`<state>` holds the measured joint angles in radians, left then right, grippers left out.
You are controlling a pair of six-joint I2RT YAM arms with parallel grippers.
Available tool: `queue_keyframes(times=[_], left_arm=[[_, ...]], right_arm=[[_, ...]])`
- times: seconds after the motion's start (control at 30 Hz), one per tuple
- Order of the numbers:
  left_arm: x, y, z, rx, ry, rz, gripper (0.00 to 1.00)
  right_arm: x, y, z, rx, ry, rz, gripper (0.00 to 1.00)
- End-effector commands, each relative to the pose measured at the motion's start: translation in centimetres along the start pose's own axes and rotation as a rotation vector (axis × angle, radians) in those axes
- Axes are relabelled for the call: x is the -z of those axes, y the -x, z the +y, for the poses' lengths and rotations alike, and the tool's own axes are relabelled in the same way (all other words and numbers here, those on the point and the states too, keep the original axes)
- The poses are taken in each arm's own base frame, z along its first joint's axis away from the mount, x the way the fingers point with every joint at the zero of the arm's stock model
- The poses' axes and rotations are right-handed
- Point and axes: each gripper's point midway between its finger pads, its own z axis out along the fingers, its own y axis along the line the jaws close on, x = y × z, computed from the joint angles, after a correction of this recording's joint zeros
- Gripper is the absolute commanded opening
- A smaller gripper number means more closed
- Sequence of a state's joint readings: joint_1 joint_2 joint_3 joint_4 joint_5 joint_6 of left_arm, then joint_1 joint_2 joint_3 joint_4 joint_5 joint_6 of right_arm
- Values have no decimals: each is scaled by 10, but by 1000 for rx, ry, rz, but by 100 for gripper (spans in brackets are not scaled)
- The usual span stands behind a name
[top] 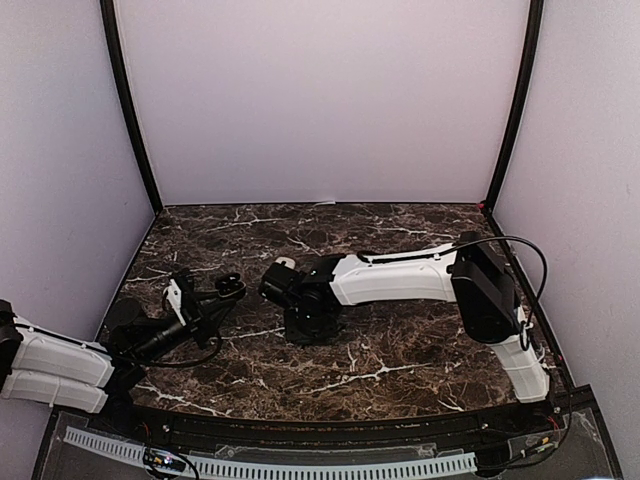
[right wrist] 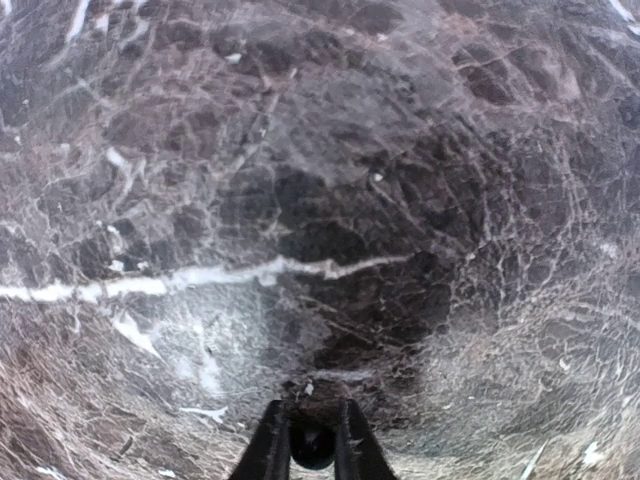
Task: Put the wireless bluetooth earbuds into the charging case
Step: Adjust the left earbud at the center of the board.
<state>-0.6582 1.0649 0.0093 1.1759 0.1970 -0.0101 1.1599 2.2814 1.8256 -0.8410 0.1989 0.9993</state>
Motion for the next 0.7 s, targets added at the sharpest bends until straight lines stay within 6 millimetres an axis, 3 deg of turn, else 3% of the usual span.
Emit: queue_keyframes(times=[0.0,0.33,0.47,0.53,0.67], left_arm=[[3,0,2,6,10,-6,19],[1,-2,-10,17,-62,-4,19],[-1,-3,-11,19,-69,3,19],[-1,-5,-11,19,-71,8,19],[-2,-6,-11,20,-71,13,19]], right_arm=[[-2,-11,1,3,0,30,11],[42,13,0,10,111,-102,8],[46,13,-4,25,135,-112,6],[48,9,-1,71,166,-101,11],[48,-3,10,125,247,-58,32]])
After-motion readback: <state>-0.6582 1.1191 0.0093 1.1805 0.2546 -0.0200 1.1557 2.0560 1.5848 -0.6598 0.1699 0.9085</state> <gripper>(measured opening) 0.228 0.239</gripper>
